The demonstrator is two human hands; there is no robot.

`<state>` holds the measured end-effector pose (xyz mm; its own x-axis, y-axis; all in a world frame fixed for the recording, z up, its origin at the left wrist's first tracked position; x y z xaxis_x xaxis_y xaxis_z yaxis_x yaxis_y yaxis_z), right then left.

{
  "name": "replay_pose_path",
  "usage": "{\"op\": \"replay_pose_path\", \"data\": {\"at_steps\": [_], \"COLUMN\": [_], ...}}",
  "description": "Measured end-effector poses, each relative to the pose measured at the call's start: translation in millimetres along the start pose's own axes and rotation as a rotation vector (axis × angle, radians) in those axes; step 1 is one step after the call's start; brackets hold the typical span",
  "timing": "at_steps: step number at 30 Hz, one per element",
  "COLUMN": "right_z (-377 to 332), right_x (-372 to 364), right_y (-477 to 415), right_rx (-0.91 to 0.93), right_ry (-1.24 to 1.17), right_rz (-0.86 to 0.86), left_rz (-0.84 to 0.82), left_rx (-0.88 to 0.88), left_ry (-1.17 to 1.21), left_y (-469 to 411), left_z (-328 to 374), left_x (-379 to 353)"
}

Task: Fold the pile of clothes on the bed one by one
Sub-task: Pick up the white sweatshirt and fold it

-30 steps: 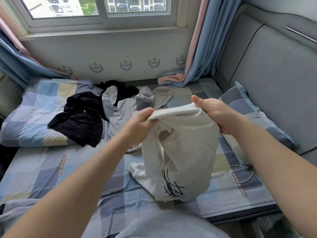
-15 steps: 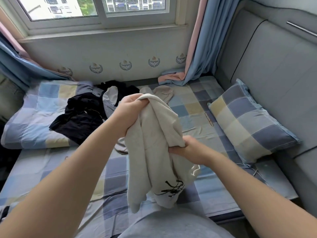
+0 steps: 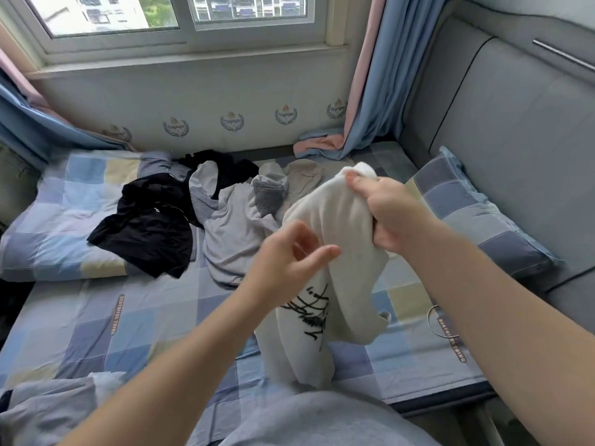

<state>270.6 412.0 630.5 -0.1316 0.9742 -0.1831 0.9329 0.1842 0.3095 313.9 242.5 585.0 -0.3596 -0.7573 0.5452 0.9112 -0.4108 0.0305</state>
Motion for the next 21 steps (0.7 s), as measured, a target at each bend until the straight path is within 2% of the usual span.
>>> {"op": "replay_pose_path", "data": {"at_steps": [2,7,13,17,21], "right_z": [-8,-24,-31,-15,7], "right_x": [-10,-27,-8,13,25], "right_y": [1,1,9,9,8], "right_rx": [0.004,0.052,0.069,0.05,0.004], "right_ry": [-0.123,-0.438,-0.492,-0.5,-0.489], "right_rz": [0.011,0.036,0.027,0.049,-0.051], "left_rz": [-0.137,-0.164,-0.045,0.156,0.224], "left_rx": [0.061,0.208,0.172,0.154,0.099], "left_ry": [0.066,0.029,0.126,0.162,0.302], "left_y": [-1,-17,-23,-26,-33], "left_z": [3,-9,-36,-42,-22], "left_x": [-18,-45,-25,14,44]}}
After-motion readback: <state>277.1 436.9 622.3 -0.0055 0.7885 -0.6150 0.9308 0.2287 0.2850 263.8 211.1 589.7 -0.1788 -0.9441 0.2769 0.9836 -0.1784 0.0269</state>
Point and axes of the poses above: each hand's wrist, its own y-axis away from the middle knuckle, its own x-axis out of the back of the hand, z = x × y, the point moved 4 cm from there along -y, towards the middle knuckle, and after that the axes turned 15 degrees about -z, right-handed, at the moved point
